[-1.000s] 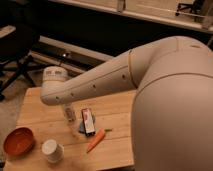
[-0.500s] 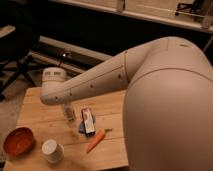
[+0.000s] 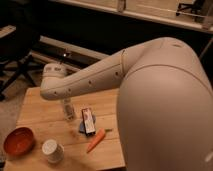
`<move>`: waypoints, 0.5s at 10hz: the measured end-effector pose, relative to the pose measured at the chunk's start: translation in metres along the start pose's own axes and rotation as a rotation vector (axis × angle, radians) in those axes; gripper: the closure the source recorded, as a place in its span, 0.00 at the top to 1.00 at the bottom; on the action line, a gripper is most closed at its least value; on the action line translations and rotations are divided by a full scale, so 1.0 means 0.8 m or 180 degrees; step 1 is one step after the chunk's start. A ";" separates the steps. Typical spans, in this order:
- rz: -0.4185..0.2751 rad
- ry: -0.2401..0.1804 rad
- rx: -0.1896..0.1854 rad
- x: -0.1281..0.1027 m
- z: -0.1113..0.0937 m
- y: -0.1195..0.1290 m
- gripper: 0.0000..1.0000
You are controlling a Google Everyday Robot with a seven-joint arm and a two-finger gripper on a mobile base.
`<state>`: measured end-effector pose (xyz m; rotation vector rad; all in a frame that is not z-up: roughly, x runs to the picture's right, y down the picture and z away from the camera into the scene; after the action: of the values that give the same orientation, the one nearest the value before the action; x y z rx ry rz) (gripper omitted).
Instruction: Stand the bottle upright
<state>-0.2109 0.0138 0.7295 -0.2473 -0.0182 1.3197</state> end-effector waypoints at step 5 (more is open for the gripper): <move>0.0113 -0.0123 0.0001 -0.009 -0.003 -0.016 0.29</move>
<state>-0.2004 0.0037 0.7301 -0.2227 -0.0462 1.3597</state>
